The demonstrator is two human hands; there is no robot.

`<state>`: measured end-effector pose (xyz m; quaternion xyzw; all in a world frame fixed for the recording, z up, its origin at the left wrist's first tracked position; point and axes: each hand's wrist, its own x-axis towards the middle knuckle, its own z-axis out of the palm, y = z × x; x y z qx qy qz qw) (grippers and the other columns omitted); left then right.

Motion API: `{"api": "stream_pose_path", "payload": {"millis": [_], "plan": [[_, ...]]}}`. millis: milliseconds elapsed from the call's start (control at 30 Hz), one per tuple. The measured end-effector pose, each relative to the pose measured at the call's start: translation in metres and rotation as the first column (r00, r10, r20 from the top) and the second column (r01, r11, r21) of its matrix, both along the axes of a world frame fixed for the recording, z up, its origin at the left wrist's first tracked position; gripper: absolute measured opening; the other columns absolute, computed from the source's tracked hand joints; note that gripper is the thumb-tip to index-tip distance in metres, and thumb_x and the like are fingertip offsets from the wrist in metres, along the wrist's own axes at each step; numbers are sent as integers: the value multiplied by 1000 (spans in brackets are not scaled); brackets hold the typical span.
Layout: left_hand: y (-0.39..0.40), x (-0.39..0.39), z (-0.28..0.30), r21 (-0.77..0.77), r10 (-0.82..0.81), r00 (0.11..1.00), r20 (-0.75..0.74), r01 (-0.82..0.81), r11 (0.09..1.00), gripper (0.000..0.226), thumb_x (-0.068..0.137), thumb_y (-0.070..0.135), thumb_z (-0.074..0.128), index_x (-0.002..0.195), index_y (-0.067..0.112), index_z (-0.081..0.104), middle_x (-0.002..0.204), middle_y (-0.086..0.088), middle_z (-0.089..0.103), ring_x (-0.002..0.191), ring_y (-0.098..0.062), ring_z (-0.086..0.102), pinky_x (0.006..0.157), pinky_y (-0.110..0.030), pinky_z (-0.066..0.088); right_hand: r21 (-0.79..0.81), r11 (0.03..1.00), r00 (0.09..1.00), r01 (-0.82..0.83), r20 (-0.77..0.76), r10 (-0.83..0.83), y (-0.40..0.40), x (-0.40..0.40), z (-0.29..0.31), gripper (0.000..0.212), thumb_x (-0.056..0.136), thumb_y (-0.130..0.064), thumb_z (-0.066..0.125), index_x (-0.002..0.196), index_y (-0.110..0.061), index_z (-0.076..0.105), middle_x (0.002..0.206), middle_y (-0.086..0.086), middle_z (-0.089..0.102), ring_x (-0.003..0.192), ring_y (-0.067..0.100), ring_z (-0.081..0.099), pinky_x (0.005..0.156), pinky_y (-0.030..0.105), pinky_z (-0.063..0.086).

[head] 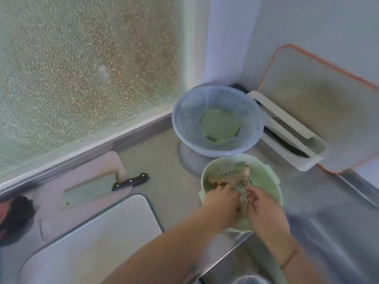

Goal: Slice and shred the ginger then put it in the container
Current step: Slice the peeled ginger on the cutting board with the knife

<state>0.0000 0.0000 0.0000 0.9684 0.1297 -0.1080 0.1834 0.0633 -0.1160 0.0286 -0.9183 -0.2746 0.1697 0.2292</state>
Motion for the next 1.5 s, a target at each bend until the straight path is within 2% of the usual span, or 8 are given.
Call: {"api": "stream_pose_path", "payload": {"millis": [333, 433, 567, 767, 933, 1100, 1333, 1500], "plan": [[-4, 21, -3, 63, -23, 991, -135, 32, 997, 27, 98, 12, 52, 124, 8, 58, 127, -16, 55, 116, -38, 58, 89, -49, 52, 167, 984, 996, 69, 36, -76, -15, 14, 6, 30, 88, -14, 59, 117, -22, 62, 100, -11, 64, 90, 9, 59, 79, 24, 43], [4, 7, 15, -89, 44, 996, 76, -37, 995, 39, 96, 14, 56, 134, 7, 52, 126, -16, 58, 113, -40, 57, 88, -48, 49, 243, 968, 994, 58, 72, -77, -8, 12, 17, 25, 87, -12, 62, 111, -18, 65, 93, -11, 64, 85, 9, 59, 80, 26, 47], [35, -62, 38, -270, 142, 857, 495, -3, 963, 38, 91, 23, 61, 127, 19, 50, 117, -7, 65, 102, -30, 61, 86, -39, 53, 413, 911, 989, -15, 138, -47, 17, -8, 39, 19, 88, -13, 64, 107, -13, 67, 87, -7, 65, 74, -6, 54, 71, 1, 36], [83, -241, 25, -145, 304, 811, 499, -268, 953, 40, 87, 20, 75, 122, 18, 54, 119, 0, 63, 103, -13, 55, 95, -9, 36, 529, 782, 944, -329, 182, 274, 82, -79, 40, 26, 85, -28, 52, 102, -15, 66, 87, -7, 65, 79, 4, 57, 78, 15, 43], [85, -344, -24, -82, 429, 857, 284, -424, 902, 23, 94, 26, 64, 114, 32, 53, 116, 12, 63, 97, -10, 58, 87, -24, 51, 338, 745, 812, -575, 118, 572, 146, -129, 1, 39, 82, -36, 46, 111, -16, 63, 98, -4, 65, 91, 18, 62, 83, 21, 44], [79, -374, -57, -90, 491, 806, 331, -491, 866, 29, 93, 26, 68, 120, 22, 61, 123, 5, 65, 101, -16, 63, 85, -31, 56, 107, 705, 713, -701, 83, 696, 217, -152, -30, 40, 82, -14, 62, 122, -15, 59, 116, 5, 63, 109, 26, 58, 92, 36, 48], [74, -381, -61, -105, 582, 759, 291, -580, 808, 57, 93, 45, 63, 144, 22, 50, 150, 0, 48, 133, -23, 45, 112, -39, 42, -209, 646, 632, -735, 138, 763, 272, -160, -41, 46, 87, -23, 59, 131, -16, 49, 127, 4, 55, 116, 28, 50, 94, 39, 46], [70, -380, -64, -166, 588, 637, 498, -596, 786, 10, 89, 30, 70, 99, 32, 67, 108, 8, 65, 94, -14, 61, 79, -26, 54, -331, 611, 591, -719, 173, 788, 283, -164, -54, 35, 88, -32, 57, 120, -20, 51, 119, 4, 58, 107, 28, 53, 84, 38, 46]]}}
